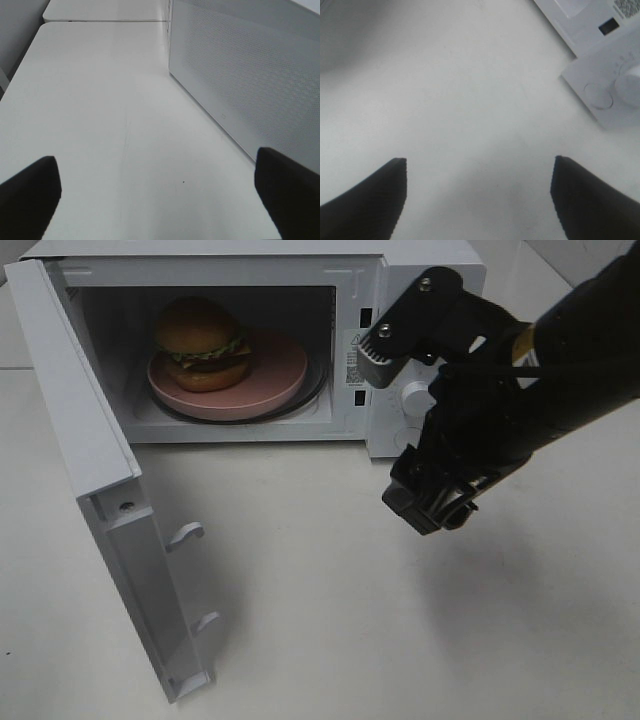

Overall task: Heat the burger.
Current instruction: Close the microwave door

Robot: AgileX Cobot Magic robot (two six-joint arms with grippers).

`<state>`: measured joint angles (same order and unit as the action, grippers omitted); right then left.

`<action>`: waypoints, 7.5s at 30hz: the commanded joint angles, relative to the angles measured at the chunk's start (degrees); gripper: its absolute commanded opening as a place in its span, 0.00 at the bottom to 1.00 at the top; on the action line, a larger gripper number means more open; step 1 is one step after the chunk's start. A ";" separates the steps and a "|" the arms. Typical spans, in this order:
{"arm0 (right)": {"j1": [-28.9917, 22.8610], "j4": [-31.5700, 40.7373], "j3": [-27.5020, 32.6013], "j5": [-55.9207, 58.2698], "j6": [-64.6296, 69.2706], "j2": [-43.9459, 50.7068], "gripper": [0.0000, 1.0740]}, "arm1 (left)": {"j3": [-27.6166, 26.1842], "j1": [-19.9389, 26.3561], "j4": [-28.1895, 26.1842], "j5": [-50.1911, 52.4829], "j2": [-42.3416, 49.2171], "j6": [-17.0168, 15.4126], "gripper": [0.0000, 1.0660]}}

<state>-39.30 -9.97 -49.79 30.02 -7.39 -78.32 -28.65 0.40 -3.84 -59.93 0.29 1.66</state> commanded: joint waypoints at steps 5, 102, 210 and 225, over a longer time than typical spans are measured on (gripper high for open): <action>-0.06 -0.06 2.41 13.12 7.79 8.02 0.71 | 0.17 -0.34 0.23 0.52 1.43 -0.23 0.94; 33.29 4.64 20.74 29.39 12.15 80.16 0.69 | 0.17 -0.34 0.29 0.52 1.15 -0.23 0.94; 33.29 4.64 20.74 29.39 12.20 80.16 0.69 | 16.79 -0.80 29.39 118.54 -77.23 -15.81 0.00; 33.29 4.64 20.74 29.39 12.20 80.16 0.69 | 9.05 -16.73 20.68 119.29 -89.15 -11.34 0.00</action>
<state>-6.53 -5.39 -29.11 60.05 4.64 0.29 -19.02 -15.81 18.05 57.98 -88.87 -9.85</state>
